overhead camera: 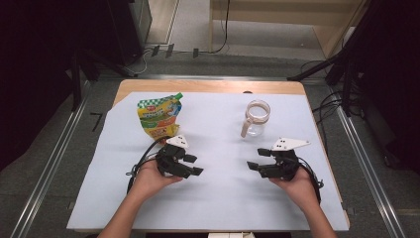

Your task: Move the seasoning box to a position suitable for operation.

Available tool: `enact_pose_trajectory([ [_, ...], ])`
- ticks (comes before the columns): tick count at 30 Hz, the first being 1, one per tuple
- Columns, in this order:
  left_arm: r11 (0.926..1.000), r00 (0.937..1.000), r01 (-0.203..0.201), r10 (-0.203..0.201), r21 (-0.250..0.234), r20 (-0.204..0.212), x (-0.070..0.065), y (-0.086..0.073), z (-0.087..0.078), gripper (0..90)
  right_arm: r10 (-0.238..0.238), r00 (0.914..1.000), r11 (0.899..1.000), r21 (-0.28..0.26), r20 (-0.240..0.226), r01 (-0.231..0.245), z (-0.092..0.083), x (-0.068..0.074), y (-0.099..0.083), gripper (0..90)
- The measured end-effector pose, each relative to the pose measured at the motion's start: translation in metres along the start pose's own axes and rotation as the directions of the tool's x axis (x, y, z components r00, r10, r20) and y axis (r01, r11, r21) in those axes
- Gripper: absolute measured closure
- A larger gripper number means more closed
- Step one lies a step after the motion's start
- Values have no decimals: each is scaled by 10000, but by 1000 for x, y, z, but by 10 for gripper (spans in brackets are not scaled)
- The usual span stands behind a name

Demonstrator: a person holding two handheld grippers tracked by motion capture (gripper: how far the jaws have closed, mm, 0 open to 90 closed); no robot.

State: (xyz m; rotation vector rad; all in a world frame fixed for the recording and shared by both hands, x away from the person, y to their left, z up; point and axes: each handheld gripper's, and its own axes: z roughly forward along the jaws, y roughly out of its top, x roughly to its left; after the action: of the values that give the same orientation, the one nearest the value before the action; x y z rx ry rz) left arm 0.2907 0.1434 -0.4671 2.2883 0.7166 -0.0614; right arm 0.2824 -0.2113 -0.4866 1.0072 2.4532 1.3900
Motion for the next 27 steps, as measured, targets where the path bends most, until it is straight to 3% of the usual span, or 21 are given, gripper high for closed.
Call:
enact_pose_trajectory([
  [3,9995,9990,171,-160,-264,415,4,0,2,460,-122,9999,9997,213,4,122,4,1,-1,339],
  [6,9999,9994,77,-75,-77,352,3,-1,3,447,-135,9999,9997,188,22,135,4,1,0,339],
  [12,9997,9995,-10,18,-259,327,0,0,0,439,-11,10000,10000,36,-11,11,0,0,0,336],
  [16,9996,9995,61,-52,-287,313,1,-1,-2,431,430,9990,9991,8,-93,-429,0,-1,1,374],
  [27,9988,9995,167,-154,-460,286,4,-2,-7,421,247,9997,9994,223,-3,-247,4,1,1,364],
])
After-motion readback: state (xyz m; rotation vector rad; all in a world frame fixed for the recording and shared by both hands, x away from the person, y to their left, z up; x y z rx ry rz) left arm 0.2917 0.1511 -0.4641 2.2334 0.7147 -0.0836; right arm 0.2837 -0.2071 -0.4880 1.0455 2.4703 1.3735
